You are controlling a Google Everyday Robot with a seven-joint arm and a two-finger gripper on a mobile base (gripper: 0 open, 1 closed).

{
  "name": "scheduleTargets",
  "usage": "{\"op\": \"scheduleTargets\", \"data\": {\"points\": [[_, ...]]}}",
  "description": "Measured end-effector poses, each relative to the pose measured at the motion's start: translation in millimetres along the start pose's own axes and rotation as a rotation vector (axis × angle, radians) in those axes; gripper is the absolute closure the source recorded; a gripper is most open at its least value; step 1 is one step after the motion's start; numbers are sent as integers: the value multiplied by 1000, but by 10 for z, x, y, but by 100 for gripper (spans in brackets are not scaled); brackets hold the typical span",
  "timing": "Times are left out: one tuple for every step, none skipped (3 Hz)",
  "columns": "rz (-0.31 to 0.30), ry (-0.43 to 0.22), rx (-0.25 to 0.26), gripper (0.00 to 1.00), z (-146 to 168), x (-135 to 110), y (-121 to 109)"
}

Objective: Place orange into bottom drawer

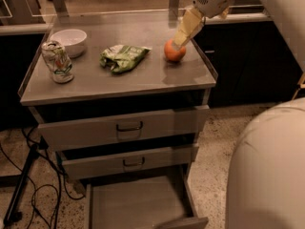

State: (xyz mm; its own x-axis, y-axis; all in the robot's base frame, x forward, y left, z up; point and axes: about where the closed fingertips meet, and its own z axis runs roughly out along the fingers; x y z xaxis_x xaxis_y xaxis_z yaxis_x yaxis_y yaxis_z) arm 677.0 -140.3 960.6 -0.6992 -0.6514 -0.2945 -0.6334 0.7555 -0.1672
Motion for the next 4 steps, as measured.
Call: {"op": "scheduleTargets", "data": {"points": [[60,13,5,0,173,-98,-111],[58,-2,10,0,200,-147,-129],[56,-10,-12,0,281,-182,-118],[66,8,-58,0,539,-319,-55]]}}
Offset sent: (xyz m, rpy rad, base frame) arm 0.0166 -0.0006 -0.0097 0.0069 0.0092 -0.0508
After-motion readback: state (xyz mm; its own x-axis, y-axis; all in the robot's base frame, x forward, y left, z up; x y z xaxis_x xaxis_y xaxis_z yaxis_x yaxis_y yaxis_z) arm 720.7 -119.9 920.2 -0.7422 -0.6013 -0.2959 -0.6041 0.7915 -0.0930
